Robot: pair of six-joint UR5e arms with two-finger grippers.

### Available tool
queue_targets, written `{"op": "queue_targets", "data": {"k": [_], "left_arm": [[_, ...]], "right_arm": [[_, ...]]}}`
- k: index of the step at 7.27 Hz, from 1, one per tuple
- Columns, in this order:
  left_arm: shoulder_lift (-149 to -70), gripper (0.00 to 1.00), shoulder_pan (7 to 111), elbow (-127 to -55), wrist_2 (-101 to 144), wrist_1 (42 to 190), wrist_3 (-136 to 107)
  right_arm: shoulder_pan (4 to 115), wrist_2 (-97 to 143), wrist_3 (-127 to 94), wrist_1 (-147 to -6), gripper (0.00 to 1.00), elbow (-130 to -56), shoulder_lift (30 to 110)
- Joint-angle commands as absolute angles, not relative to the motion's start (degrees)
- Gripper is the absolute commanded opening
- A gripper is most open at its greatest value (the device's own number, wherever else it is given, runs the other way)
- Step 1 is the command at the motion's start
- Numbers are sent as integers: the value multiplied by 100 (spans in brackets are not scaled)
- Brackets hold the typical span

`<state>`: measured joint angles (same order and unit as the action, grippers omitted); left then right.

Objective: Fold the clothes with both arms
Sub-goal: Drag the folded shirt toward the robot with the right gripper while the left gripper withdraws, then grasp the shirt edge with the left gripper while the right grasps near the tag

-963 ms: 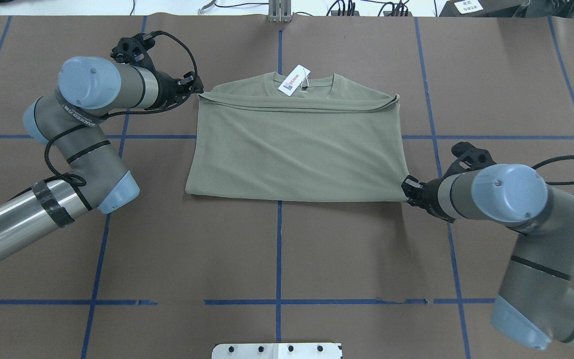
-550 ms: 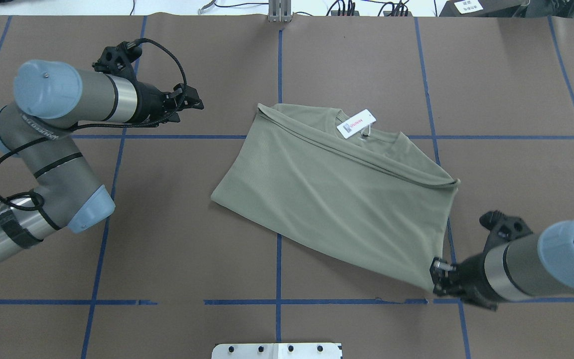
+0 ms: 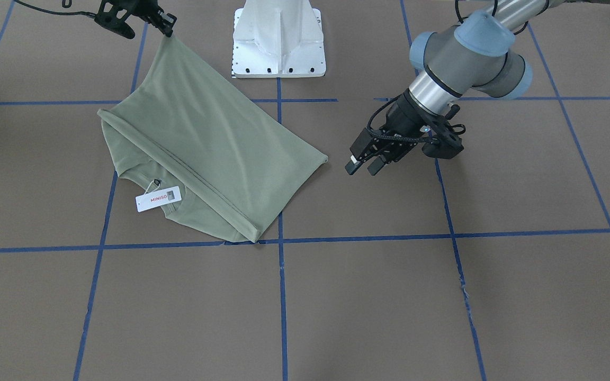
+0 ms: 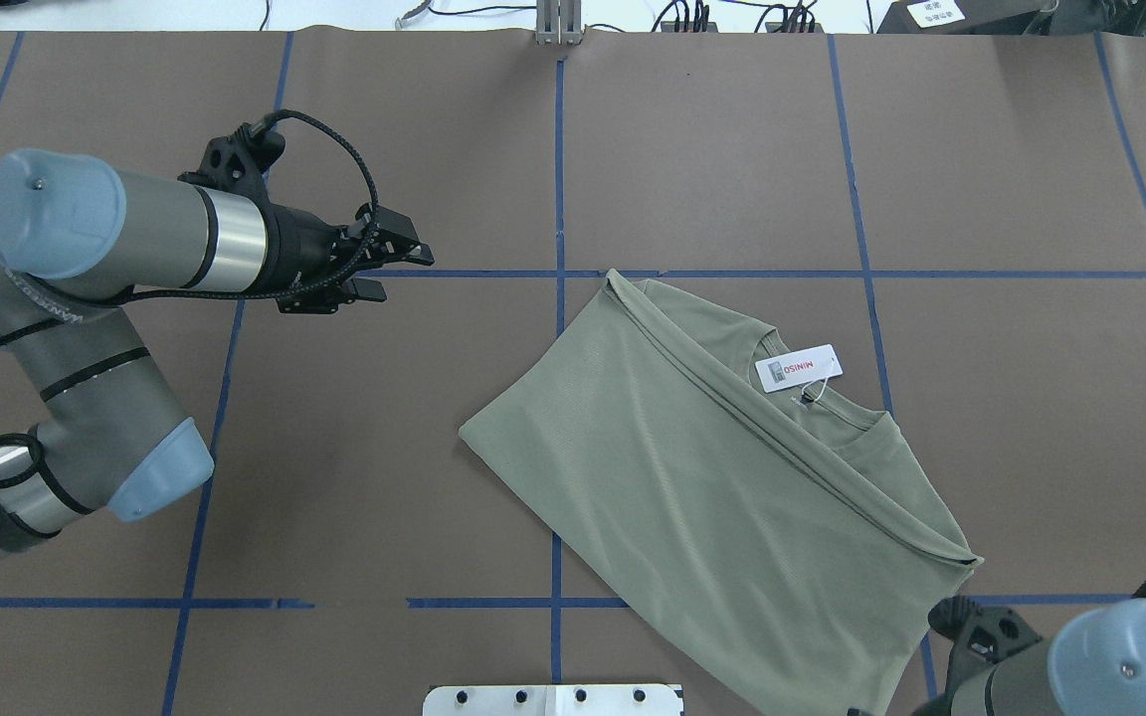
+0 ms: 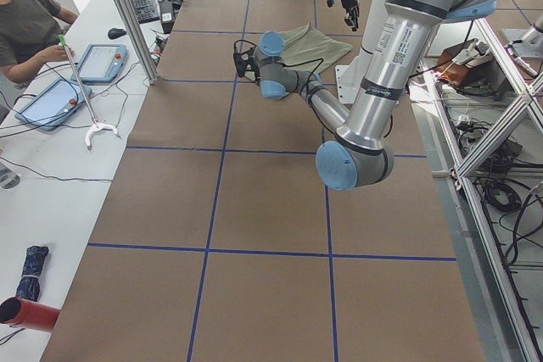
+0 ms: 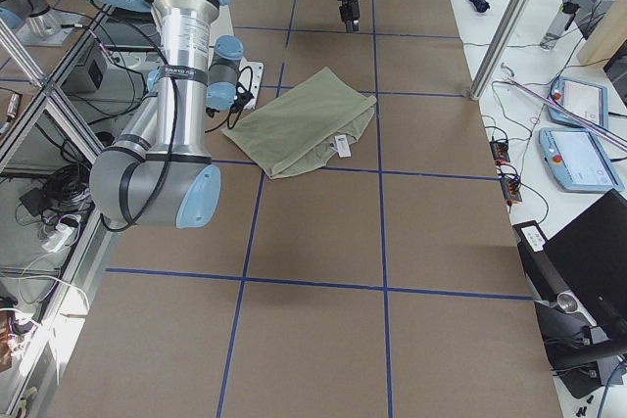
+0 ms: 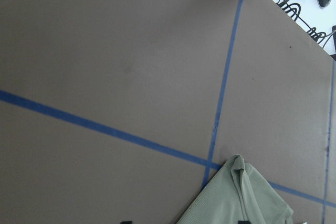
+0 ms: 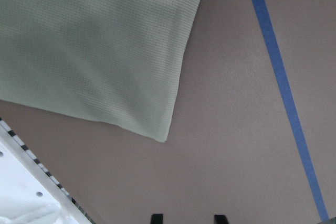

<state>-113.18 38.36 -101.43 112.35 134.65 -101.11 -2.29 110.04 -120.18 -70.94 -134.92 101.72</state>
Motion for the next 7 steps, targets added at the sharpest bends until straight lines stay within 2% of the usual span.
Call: {"op": "queue_targets", "data": {"k": [1,3,4,7], "left_arm": [[-11312,80,3508,-10187,11241,13404,-10527],[-11338,80,3026,-10152,11032,12651,-10670],[-11347,79,2745,-10047,10865,12613,-10670],[-11504,70,2610,-9669,10820,12621,-10652]], "right_arm": [[-326,10707,-12041,-7102,100,-13509,10160],[1048,10670,-11980,-7102,100,-13387,9872],[1916,10679,-11849,-7102,100,-13038,9383],[3126,10679,-10612,-7093,100,-11842,8141]]}}
